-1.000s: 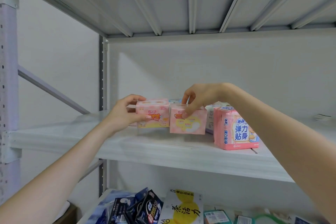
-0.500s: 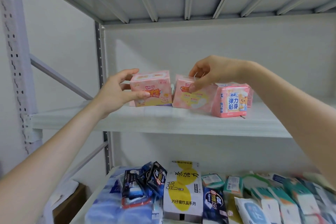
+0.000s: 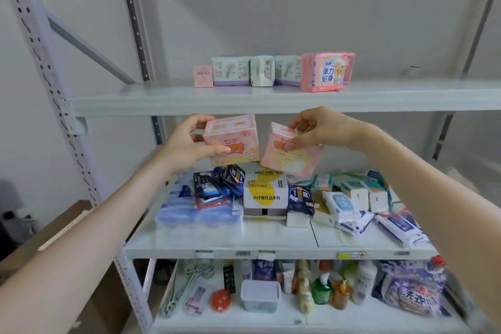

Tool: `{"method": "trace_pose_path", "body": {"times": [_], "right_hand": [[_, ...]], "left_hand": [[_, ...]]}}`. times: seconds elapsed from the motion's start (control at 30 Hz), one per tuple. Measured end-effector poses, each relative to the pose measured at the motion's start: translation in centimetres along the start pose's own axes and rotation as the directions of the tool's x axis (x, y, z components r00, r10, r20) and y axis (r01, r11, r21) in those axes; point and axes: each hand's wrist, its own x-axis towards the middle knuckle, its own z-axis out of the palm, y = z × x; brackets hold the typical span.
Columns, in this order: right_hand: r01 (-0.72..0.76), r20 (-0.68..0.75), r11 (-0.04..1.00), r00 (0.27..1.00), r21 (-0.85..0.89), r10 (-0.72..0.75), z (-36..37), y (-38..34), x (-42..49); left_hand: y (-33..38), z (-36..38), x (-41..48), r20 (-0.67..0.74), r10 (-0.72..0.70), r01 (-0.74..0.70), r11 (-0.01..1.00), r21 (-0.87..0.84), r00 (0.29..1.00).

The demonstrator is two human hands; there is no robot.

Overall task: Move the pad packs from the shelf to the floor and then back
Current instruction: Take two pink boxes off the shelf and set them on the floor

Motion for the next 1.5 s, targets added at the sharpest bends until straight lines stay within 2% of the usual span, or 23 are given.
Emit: {"method": "trace_pose_path", "body": {"times": [0.37, 0.57, 0.67, 0.93, 1.1, 1.33, 1.5], "right_hand": [[-0.11, 0.156, 0.994, 0.982, -0.004, 0.11, 7.6, 7.5, -10.2], [-0.187, 0.235, 0.981, 0.952, -0.051, 0.194, 14.7, 12.2, -15.7], [-0.261, 0.283, 0.965, 0.926, 0.0, 0.25, 18.6, 14.2, -17.7], [-0.398, 0.342, 0.916, 0.856, -0.042, 0.388, 29.4, 18.4, -20.9], [-0.506, 0.373, 0.861, 0.808, 0.041, 0.457, 35.4, 21.2, -22.0], [-0.603, 0.4, 0.792, 0.751, 0.093, 0.525, 44.5, 27.4, -21.8], [-0.635, 0.418, 0.767, 0.723, 0.089, 0.55, 50.2, 32.8, -19.7]], "left_hand": [[-4.4, 7.8, -12.8, 0.073, -0.202, 0.2, 0.979, 0.028, 0.977], [-9.3, 11.9, -21.1, 0.141, -0.38, 0.381, 0.924, 0.024, 0.914], [-12.1, 13.2, -24.3, 0.191, -0.442, 0.448, 0.894, 0.013, 0.876], [-21.3, 14.7, -30.4, 0.21, -0.587, 0.59, 0.806, 0.056, 0.782], [-27.9, 15.1, -33.3, 0.235, -0.659, 0.67, 0.741, 0.043, 0.714], [-37.3, 17.2, -34.4, 0.245, -0.728, 0.729, 0.677, 0.102, 0.641], [-44.8, 19.5, -33.5, 0.248, -0.744, 0.739, 0.661, 0.132, 0.621]]}}
